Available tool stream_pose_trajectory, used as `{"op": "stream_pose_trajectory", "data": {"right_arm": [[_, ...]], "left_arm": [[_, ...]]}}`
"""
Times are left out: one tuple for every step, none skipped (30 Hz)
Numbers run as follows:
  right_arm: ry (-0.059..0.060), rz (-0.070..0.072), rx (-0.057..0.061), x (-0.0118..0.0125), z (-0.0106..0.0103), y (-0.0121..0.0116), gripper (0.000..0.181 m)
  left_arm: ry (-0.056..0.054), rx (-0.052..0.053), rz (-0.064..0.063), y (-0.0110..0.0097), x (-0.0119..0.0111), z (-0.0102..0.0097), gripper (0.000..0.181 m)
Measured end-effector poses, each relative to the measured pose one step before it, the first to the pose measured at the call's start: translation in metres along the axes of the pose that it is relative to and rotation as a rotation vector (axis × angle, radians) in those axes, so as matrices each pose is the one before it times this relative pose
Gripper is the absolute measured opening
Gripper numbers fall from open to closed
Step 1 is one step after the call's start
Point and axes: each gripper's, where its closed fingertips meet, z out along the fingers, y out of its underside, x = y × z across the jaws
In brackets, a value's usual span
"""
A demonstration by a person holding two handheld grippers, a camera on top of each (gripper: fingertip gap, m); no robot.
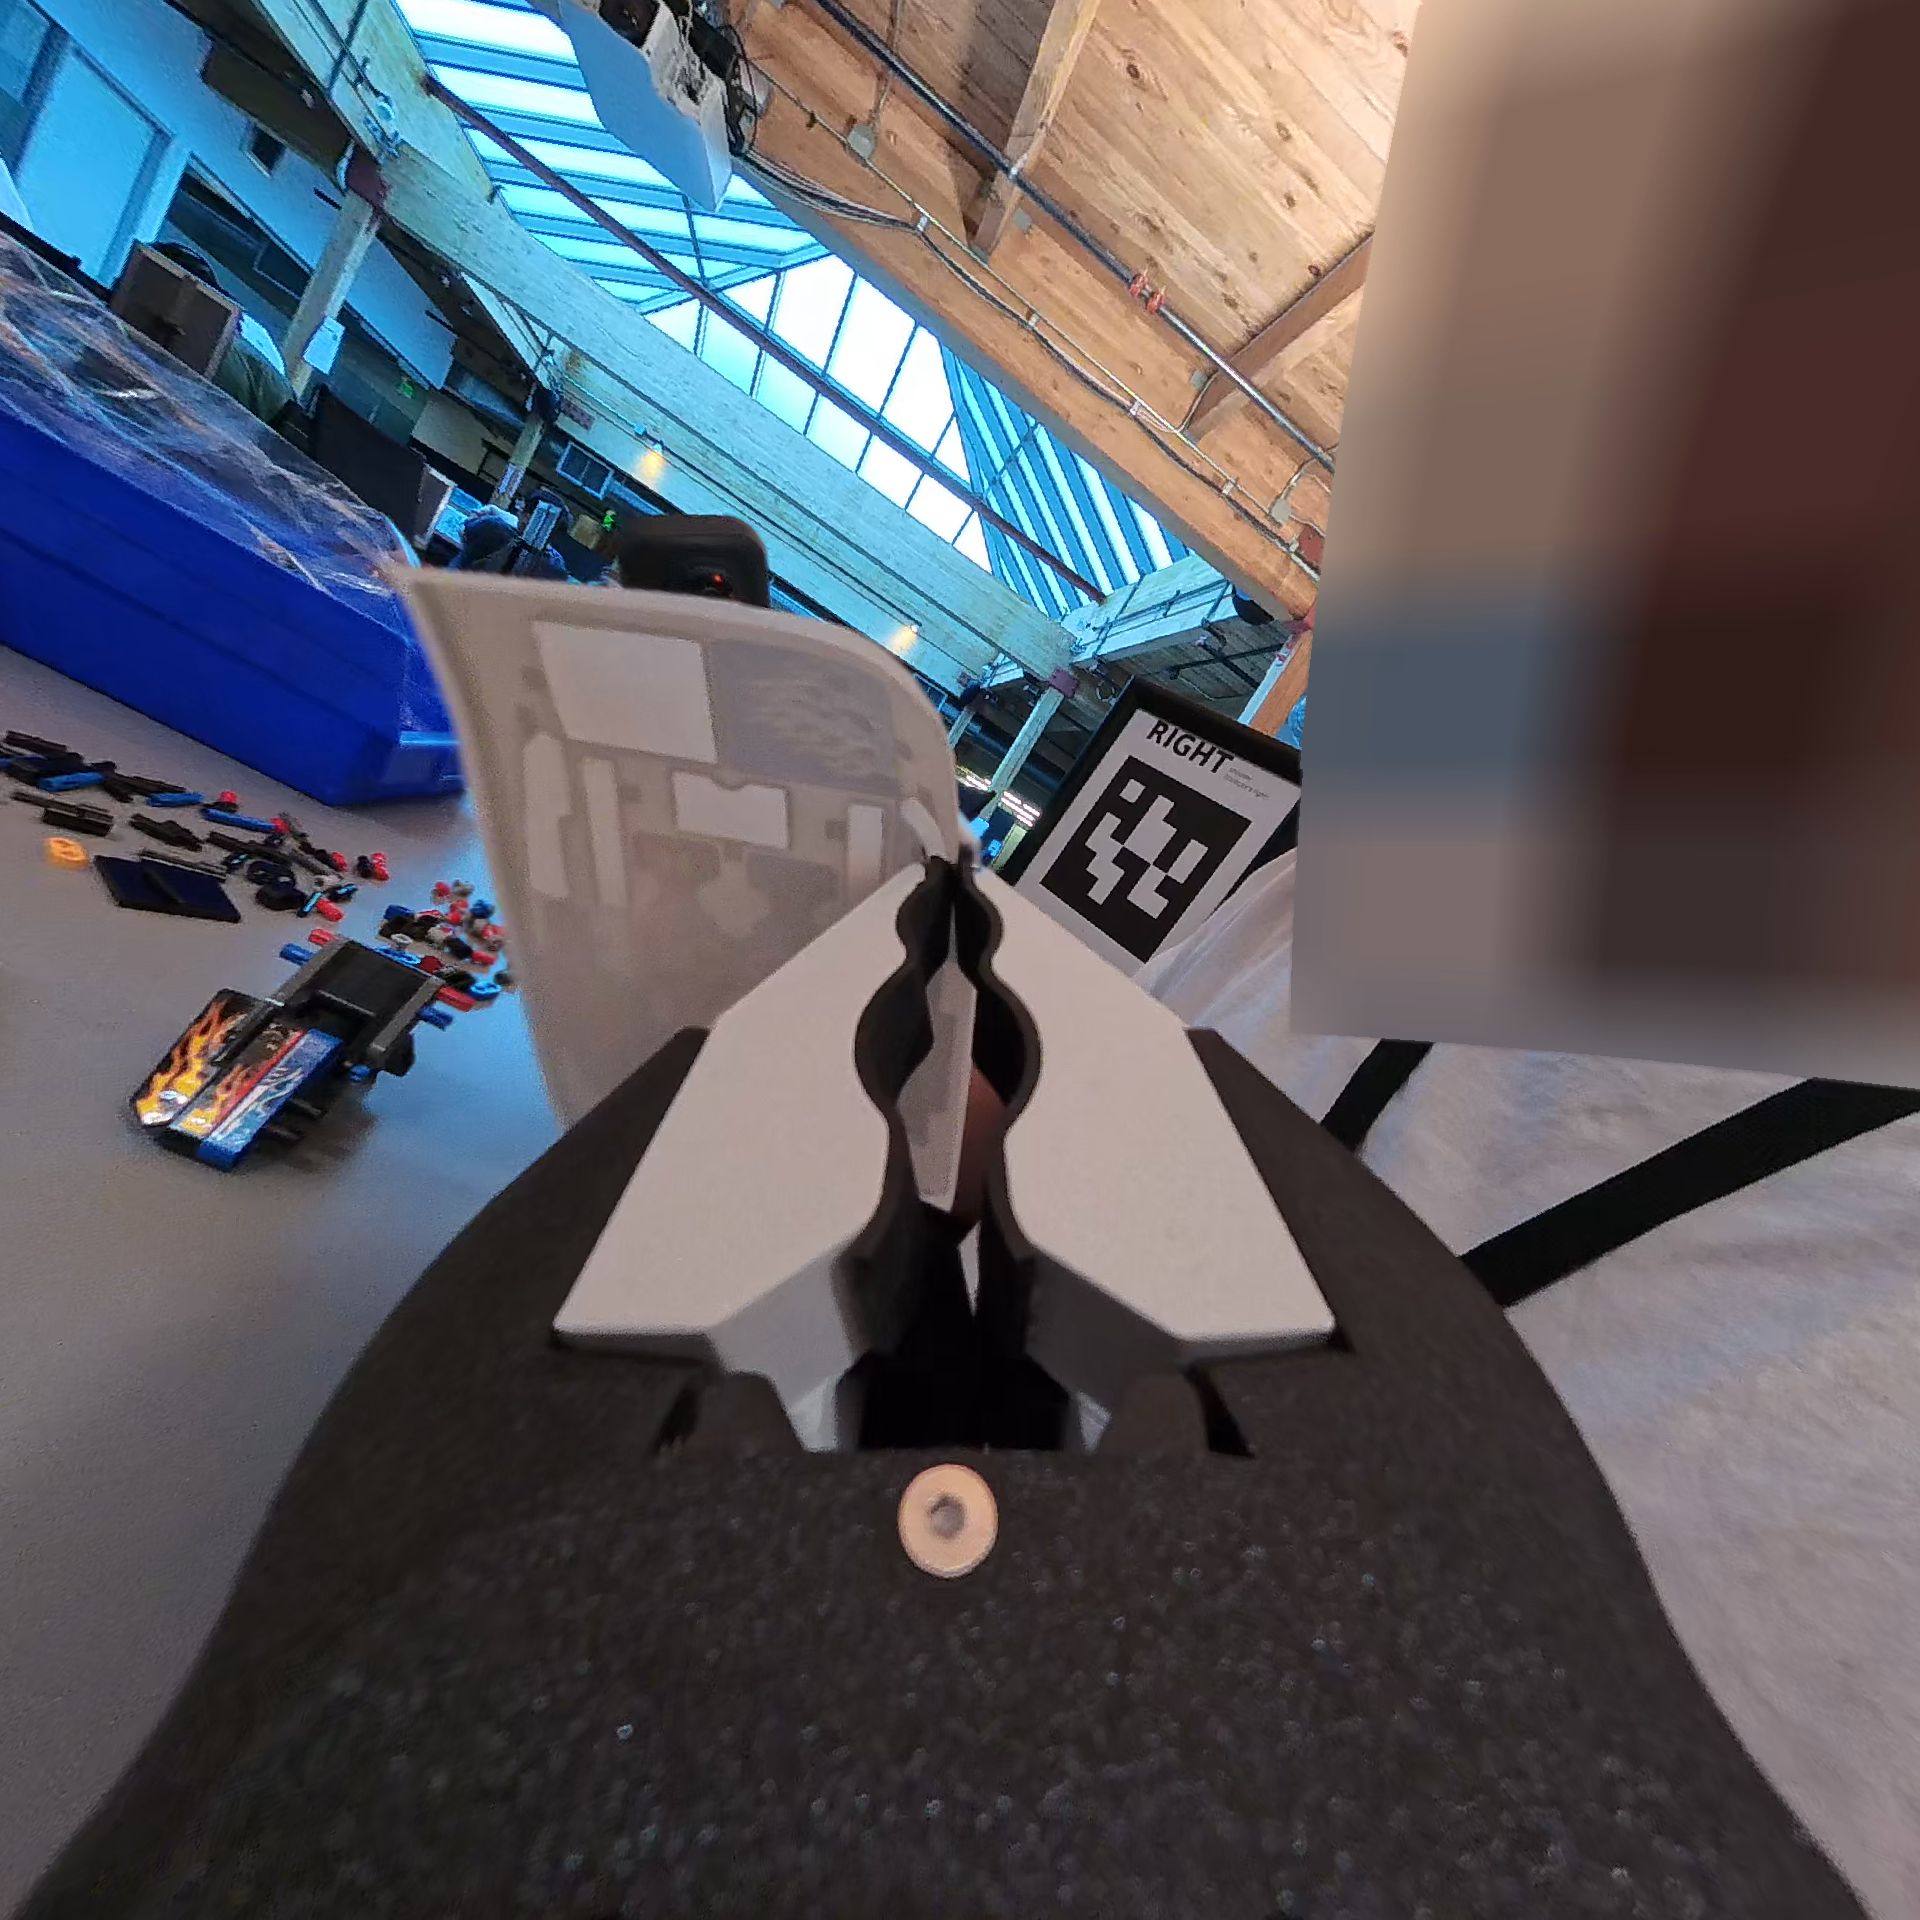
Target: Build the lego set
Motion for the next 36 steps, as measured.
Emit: {"op": "stream_pose_trajectory", "data": {"right_arm": [[0.0101, -0.0033, -0.0136, 0.00038, 0.00115, 0.00193, 0.013], [0.0174, -0.0155, -0.0233, 0.00115, 0.00168, 0.00355, 0.018], [0.0250, -0.0230, -0.0248, 0.00171, 0.00240, 0.00436, 0.021], [0.0261, -0.0210, -0.0228, 0.00225, 0.00312, 0.00438, 0.026], [0.0036, -0.0112, -0.0124, -0.00072, 0.00295, 0.00290, 0.028], [-0.0236, 0.0056, 0.0002, -0.00406, 0.00224, 0.00096, 0.027], [-0.0247, 0.0138, 0.0045, -0.00321, 0.00083, -0.00021, 0.026], [-0.0302, 0.0185, 0.0107, -0.00315, -0.00054, -0.00145, 0.025], [-0.0377, 0.0215, 0.0191, -0.00422, -0.00152, -0.00283, 0.024], [-0.0230, 0.0223, 0.0167, -0.00178, -0.00198, -0.00264, 0.022], [-0.0078, 0.0142, 0.0105, 0.00041, -0.00173, -0.00163, 0.020], [-0.0013, 0.0137, 0.0159, 0.00175, -0.00191, -0.00212, 0.015], [0.0013, 0.0180, 0.0206, 0.00302, -0.00216, -0.00281, 0.012], [-0.0076, 0.0204, 0.0230, 0.00221, -0.00241, -0.00326, 0.009], [-0.0059, 0.0241, 0.0233, 0.00256, -0.00246, -0.00317, 0.007], [-0.0010, 0.0193, 0.0153, 0.00274, -0.00188, -0.00207, 0.004], [0.0003, 0.0070, 0.0018, 0.00201, -0.00096, -0.00017, 0.003], [0.0013, -0.0032, -0.0002, 0.00077, -0.00035, 0.00028, 0.003], [0.0074, -0.0046, -0.0030, 0.00101, 0.00004, 0.00057, 0.002], [0.0090, -0.0066, -0.0057, 0.00115, 0.00022, 0.00072, 0.003], [0.0068, -0.0051, 0.0013, 0.00069, -0.00009, -0.00022, 0.005], [0.0013, -0.0005, -0.0021, 0.00014, -0.00003, 0.00012, 0.007], [0.0001, 0.0009, -0.0057, 0.00034, -0.00017, 0.00079, 0.010], [0.0037, 0.0008, -0.0013, 0.00087, -0.00025, 0.00030, 0.013], [0.0039, -0.0011, 0.0006, 0.00105, -0.00042, 0.00005, 0.014], [0.0043, 0.0000, 0.0014, 0.00114, -0.00036, -0.00015, 0.015], [0.0074, 0.0005, 0.0010, 0.00166, -0.00034, -0.00006, 0.017], [0.0057, 0.0004, 0.0014, 0.00132, -0.00036, -0.00015, 0.018], [-0.0004, 0.0030, 0.0034, 0.00063, -0.00069, -0.00049, 0.016], [0.0013, -0.0009, -0.0013, 0.00101, -0.00063, 0.00013, 0.014], [0.0077, -0.0031, -0.0005, 0.00185, -0.00058, 0.00021, 0.014], [0.0043, 0.0009, 0.0000, 0.00120, -0.00053, 0.00005, 0.015], [-0.0007, 0.0000, 0.0005, 0.00004, -0.00026, -0.00015, 0.016], [-0.0158, -0.0043, 0.0023, -0.00301, 0.00011, -0.00055, 0.020], [-0.0166, -0.0044, 0.0005, -0.00386, 0.00037, -0.00087, 0.024], [0.0023, -0.0097, -0.0066, -0.00142, 0.00063, -0.00009, 0.027]], "left_arm": [[-0.0050, 0.0010, 0.0006, 0.00011, -0.00114, -0.00047, 0.000], [-0.0045, 0.0042, -0.0011, -0.00016, -0.00113, -0.00019, 0.000], [0.0040, 0.0043, -0.0036, -0.00003, 0.00016, 0.00023, 0.000], [0.0042, -0.0019, -0.0037, 0.00097, 0.00020, 0.00095, 0.000], [-0.0054, -0.0049, 0.0039, 0.00146, -0.00110, 0.00138, 0.000], [-0.0005, -0.0047, 0.0090, 0.00141, -0.00018, 0.00136, 0.000], [0.0000, -0.0020, 0.0030, 0.00052, 0.00019, 0.00094, 0.000], [-0.0099, 0.0013, 0.0090, -0.00040, -0.00102, 0.00041, 0.000], [-0.0179, -0.0010, 0.0186, -0.00031, -0.00194, -0.00031, 0.000], [-0.0181, -0.0008, 0.0194, -0.00059, -0.00194, -0.00073, 0.000], [-0.0132, 0.0033, 0.0169, -0.00104, -0.00069, -0.00071, 0.000], [0.0019, 0.0059, 0.0099, -0.00141, 0.00184, -0.00040, 0.000], [-0.0012, 0.0014, 0.0138, -0.00070, 0.00186, 0.00030, 0.000], [-0.0169, -0.0036, 0.0252, 0.00027, -0.00005, 0.00047, 0.000], [-0.0239, -0.0086, 0.0308, 0.00102, -0.00124, 0.00058, 0.000], [-0.0151, -0.0171, 0.0267, 0.00262, -0.00028, 0.00089, 0.000], [-0.0123, -0.0084, 0.0161, 0.00162, -0.00034, 0.00069, 0.000], [-0.0097, 0.0035, 0.0078, -0.00007, -0.00043, 0.00018, 0.000], [-0.0021, -0.0010, 0.0008, 0.00047, -0.00008, 0.00023, 0.000], [-0.0029, -0.0005, -0.0018, 0.00015, -0.00051, 0.00019, 0.000], [-0.0071, 0.0042, -0.0008, -0.00046, -0.00120, -0.00002, 0.000], [0.0016, -0.0021, -0.0001, 0.00042, -0.00006, 0.00035, 0.000], [-0.0042, -0.0028, 0.0005, 0.00065, -0.00091, 0.00035, 0.000], [-0.0066, -0.0021, 0.0026, 0.00065, -0.00111, 0.00030, 0.000], [-0.0009, -0.0043, -0.0002, 0.00102, -0.00042, 0.00043, 0.000], [-0.0054, -0.0006, -0.0008, 0.00037, -0.00097, 0.00021, 0.000], [-0.0026, 0.0006, 0.0002, 0.00027, -0.00040, 0.00012, 0.000], [0.0028, -0.0023, 0.0005, 0.00059, 0.00051, 0.00012, 0.000], [-0.0036, 0.0019, 0.0022, -0.00025, -0.00023, -0.00014, 0.000], [-0.0030, -0.0016, 0.0040, 0.00009, -0.00001, -0.00008, 0.000], [-0.0026, -0.0055, 0.0037, 0.00058, 0.00011, 0.00017, 0.000], [-0.0069, -0.0014, 0.0048, 0.00013, -0.00073, -0.00004, 0.000], [-0.0002, 0.0007, 0.0006, -0.00006, -0.00006, -0.00025, 0.000], [-0.0001, -0.0014, -0.0053, 0.00028, -0.00060, -0.00031, 0.000], [-0.0108, -0.0013, -0.0035, 0.00050, -0.00278, -0.00061, 0.000], [-0.0032, 0.0035, -0.0043, -0.00015, -0.00169, -0.00092, 0.000]]}}
